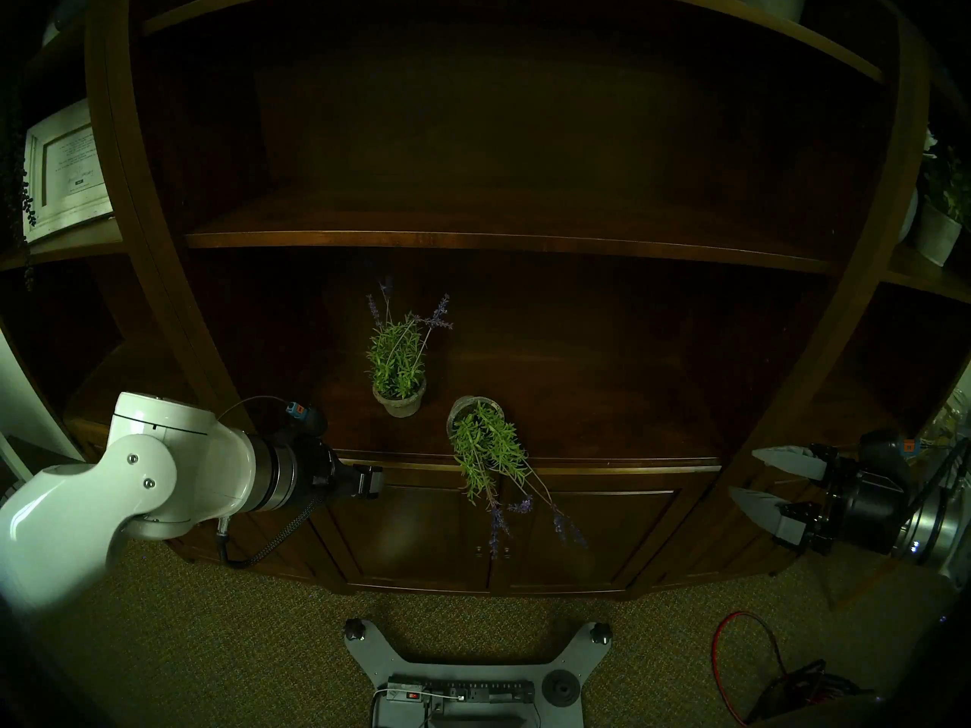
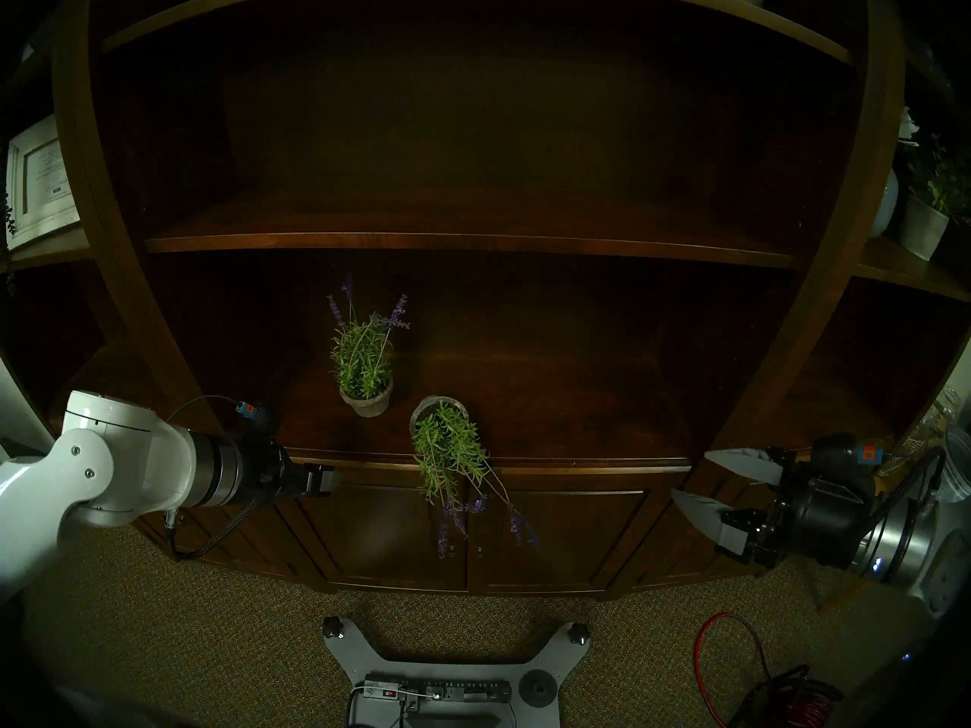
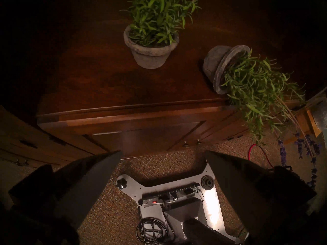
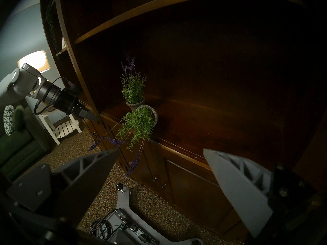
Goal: Place the fake decorative plant upright
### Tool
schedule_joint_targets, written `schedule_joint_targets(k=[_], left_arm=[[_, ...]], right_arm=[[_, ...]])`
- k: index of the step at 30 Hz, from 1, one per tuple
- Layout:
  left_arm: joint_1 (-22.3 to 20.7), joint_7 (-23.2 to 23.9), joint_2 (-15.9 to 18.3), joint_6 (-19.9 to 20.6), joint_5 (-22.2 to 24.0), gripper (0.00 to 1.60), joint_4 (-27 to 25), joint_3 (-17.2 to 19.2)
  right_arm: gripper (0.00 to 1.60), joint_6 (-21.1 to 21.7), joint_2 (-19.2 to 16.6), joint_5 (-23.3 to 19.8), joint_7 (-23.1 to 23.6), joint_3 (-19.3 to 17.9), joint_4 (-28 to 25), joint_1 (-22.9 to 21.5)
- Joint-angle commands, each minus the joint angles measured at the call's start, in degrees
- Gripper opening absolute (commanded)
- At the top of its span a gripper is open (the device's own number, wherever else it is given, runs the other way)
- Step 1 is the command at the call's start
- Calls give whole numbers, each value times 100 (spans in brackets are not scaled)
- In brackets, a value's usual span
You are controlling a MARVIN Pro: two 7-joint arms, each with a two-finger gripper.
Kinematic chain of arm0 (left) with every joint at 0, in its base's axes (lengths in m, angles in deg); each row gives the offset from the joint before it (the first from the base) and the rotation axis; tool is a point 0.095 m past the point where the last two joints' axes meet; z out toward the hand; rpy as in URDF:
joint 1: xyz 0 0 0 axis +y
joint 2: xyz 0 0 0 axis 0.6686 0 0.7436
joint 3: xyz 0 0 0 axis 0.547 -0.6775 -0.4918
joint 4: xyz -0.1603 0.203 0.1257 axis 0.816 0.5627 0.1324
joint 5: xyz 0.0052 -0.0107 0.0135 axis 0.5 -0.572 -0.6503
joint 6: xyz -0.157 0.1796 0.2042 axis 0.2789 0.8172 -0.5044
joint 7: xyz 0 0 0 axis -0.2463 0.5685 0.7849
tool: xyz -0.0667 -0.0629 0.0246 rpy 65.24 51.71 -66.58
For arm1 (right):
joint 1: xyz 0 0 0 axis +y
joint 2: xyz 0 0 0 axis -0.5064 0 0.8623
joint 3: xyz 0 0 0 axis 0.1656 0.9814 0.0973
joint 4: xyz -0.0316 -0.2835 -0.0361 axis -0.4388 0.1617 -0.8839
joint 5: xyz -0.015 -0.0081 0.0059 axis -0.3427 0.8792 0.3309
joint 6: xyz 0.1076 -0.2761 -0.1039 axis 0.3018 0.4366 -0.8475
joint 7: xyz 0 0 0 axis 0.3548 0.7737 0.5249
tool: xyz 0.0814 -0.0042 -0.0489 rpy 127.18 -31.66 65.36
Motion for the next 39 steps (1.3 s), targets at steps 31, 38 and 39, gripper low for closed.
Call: schedule_joint_targets(k=[31,38,39], left_arm=[[1829,1613,-486,-906,-2109,160,-264,1311],[2032,2415,-443,-1353,-2719,160,-243,1429],[2047,2456,-410,-1432,-2794,160,-247,1404]], right_arm=[[160,-12,1,6,9,-15,-12,-11],[160,-15,1,9,10,-16,-13,-12],[160,-16,2,9,10,-16,-13,-12]])
